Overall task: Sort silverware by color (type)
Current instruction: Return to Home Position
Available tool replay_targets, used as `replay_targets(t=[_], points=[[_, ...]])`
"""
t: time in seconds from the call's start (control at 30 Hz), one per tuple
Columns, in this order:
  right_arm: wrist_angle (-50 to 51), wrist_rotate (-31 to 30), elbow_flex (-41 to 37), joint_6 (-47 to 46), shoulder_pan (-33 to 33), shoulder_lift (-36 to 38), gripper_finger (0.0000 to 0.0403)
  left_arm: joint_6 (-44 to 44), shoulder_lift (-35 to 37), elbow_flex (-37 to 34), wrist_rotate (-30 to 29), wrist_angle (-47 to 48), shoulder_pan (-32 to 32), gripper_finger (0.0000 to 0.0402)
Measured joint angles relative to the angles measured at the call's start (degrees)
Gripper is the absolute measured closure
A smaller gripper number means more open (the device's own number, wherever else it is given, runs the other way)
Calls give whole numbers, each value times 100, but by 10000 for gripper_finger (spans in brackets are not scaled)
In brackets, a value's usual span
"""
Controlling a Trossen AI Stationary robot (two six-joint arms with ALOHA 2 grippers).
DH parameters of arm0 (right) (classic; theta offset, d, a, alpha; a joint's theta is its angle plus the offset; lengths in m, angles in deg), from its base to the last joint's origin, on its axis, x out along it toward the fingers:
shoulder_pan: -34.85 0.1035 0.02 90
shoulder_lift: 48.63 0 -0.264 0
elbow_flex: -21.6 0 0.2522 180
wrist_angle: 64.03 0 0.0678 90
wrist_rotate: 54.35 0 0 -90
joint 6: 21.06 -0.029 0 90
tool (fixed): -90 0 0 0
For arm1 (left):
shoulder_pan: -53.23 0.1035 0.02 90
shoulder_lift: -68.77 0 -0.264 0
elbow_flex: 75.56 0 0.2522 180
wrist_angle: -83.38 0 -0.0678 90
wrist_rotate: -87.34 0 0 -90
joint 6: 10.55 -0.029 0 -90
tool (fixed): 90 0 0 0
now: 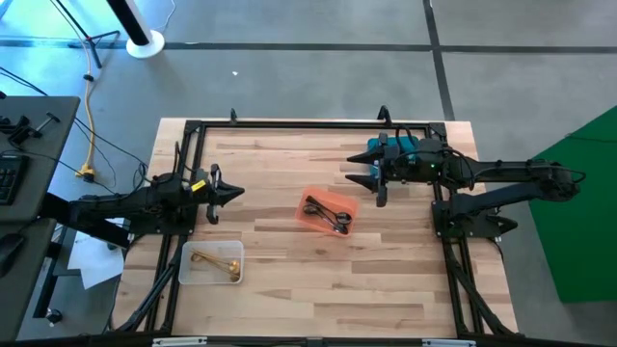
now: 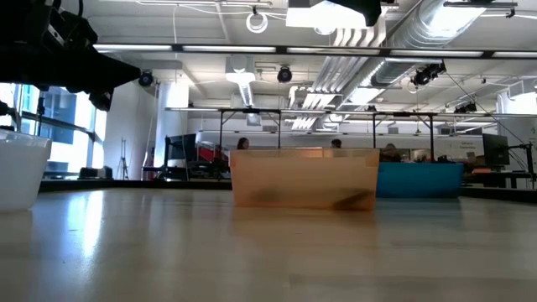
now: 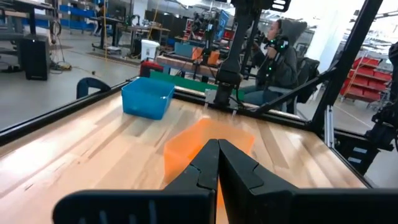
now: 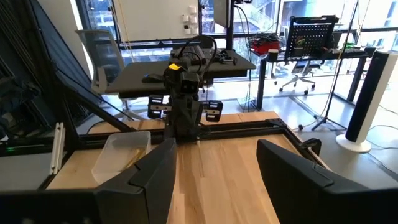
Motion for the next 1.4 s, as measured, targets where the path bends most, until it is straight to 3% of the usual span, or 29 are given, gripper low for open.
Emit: replay_targets(t=[0.47, 1.4], points=[[70, -506, 0, 10, 0, -2, 194, -2, 0, 0, 20, -7, 0, 401], [83, -533, 0, 195, 0, -2, 194, -4, -2, 4, 20, -11, 0, 401]])
